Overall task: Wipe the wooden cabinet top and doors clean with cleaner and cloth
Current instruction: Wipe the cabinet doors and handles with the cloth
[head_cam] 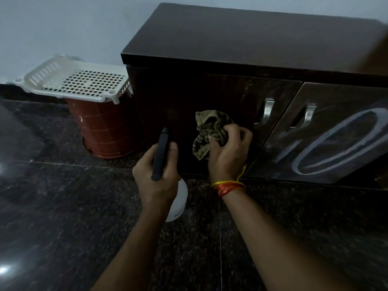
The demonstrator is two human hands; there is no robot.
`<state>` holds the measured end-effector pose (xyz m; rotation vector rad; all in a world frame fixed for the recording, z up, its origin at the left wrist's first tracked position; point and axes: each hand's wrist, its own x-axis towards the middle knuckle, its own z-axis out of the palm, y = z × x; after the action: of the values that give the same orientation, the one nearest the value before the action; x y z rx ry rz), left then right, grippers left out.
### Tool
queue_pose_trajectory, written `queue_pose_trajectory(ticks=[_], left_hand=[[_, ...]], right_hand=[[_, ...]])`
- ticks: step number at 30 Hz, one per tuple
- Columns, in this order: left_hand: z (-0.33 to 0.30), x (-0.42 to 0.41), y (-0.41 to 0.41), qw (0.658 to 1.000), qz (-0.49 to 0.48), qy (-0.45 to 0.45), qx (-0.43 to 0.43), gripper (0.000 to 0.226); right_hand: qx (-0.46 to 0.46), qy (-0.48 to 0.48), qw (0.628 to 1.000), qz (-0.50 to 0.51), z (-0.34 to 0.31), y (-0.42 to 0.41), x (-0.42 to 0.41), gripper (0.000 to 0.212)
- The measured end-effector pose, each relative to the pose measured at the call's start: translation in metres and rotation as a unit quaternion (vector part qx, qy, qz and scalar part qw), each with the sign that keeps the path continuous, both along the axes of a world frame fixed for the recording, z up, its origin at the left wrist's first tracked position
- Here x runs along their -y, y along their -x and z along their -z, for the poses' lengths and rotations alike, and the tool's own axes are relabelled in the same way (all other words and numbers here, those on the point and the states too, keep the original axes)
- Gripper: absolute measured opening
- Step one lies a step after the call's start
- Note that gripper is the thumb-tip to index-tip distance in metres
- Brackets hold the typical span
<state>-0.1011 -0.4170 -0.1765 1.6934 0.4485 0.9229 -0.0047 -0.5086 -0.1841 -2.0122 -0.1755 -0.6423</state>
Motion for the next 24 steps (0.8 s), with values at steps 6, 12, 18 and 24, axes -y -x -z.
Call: queue_pose_trajectory(ticks=[6,12,18,24], left_hand=[[-0.007,0.004,-0.002,1.0,0.007,0.015,0.009,0.034],[-0.012,0.009,0.0,0.999,0.02,0.015,0.023,0.031],[-0.012,0.011,0.0,0.999,0.022,0.012,0.026,0.033],[-0.017,0.014,0.0,0.999,0.024,0.021,0.033,0.038]], right_hand=[[0.064,-0.062,0.996,0.028,-0.044,-0.007,-0.01,0.031],[0.011,-0.013,1.0,0.011,-0.036,0.002,-0.002,0.028],[0.096,-0.078,0.992,0.038,-0.075,-0.012,-0.011,0.03],[0.05,-0.053,0.997,0.027,-0.06,-0.003,0.002,0.027]])
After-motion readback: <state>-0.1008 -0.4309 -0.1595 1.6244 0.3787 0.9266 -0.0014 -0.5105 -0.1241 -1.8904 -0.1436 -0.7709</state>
